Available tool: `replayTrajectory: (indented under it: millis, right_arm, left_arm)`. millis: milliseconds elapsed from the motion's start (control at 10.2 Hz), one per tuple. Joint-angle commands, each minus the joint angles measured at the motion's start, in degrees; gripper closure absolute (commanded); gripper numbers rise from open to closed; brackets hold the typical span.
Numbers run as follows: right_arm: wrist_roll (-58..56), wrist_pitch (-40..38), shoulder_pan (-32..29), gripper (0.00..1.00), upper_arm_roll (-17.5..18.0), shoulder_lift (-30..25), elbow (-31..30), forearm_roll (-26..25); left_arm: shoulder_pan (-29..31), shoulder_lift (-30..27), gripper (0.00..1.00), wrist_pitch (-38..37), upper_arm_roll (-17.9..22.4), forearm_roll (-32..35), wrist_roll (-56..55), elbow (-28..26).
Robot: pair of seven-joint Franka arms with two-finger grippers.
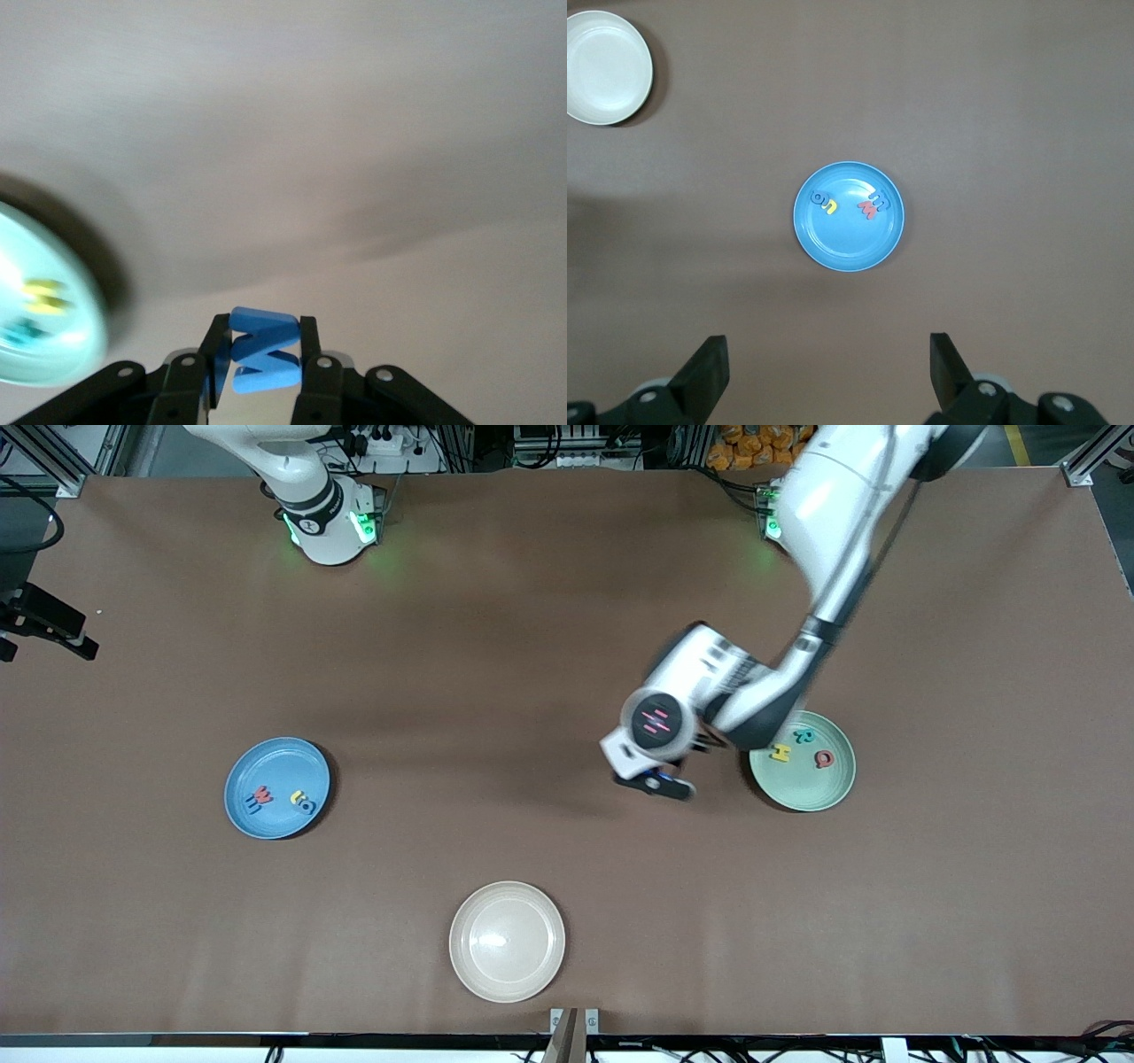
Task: Sort upper and lower case letters into plates
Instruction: 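Carry the blue Z to the green plate and release it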
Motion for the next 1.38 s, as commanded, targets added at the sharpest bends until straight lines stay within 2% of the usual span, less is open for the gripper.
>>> replayTrajectory:
  millis: [0, 98, 491, 590, 786, 885, 983, 1081, 1278]
  right_arm:
    - [0.8, -1.2, 0.0, 0.00, 0.3, 0.9, 2.2, -1.6]
    - [0.6, -1.2, 0.1, 0.00, 0.3, 0.9, 2.2, -1.8]
    - [0.3, -1.7, 0.2, 0.00, 0.3, 0.9, 2.2, -2.9]
    - [0.3, -1.7, 0.2, 0.00, 0.3, 0.9, 2.2, -2.6]
    - [0.9, -1.7, 0.6, 0.00, 0.4, 0.9, 1.8, -2.7]
    - [0.9, -1.7, 0.5, 0.00, 0.4, 1.0, 1.9, -2.7]
    - [0.9, -1.7, 0.5, 0.00, 0.5, 1.1, 1.9, -2.7]
    - [0.9, -1.7, 0.5, 0.00, 0.4, 1.1, 1.9, -2.8]
    - [0.9, -1.7, 0.5, 0.00, 0.4, 1.1, 1.9, -2.8]
  left_arm:
    - [8.9, -4.4, 0.86, 0.1, -0.7, -0.6, 12.8, -7.3]
    - [11.9, -4.7, 0.86, 0.5, -0.7, -0.5, 15.8, -9.3]
    - [17.2, -7.0, 0.84, 4.1, -1.1, -0.8, 17.6, -17.7]
    - [18.6, -8.5, 0.78, 4.2, -2.5, -0.9, 17.6, -20.3]
    - [23.0, -10.6, 0.78, 8.6, -4.8, -0.9, 18.7, -25.9]
    - [24.8, -10.1, 0.69, 9.2, -6.2, -1.0, 18.7, -26.1]
    - [24.8, -10.1, 0.37, 9.2, -6.4, -1.4, 18.7, -26.0]
    - [24.9, -9.9, 0.00, 9.2, -6.4, -1.9, 17.9, -25.9]
    - [25.0, -9.9, 0.00, 9.2, -6.4, -4.0, 17.8, -25.6]
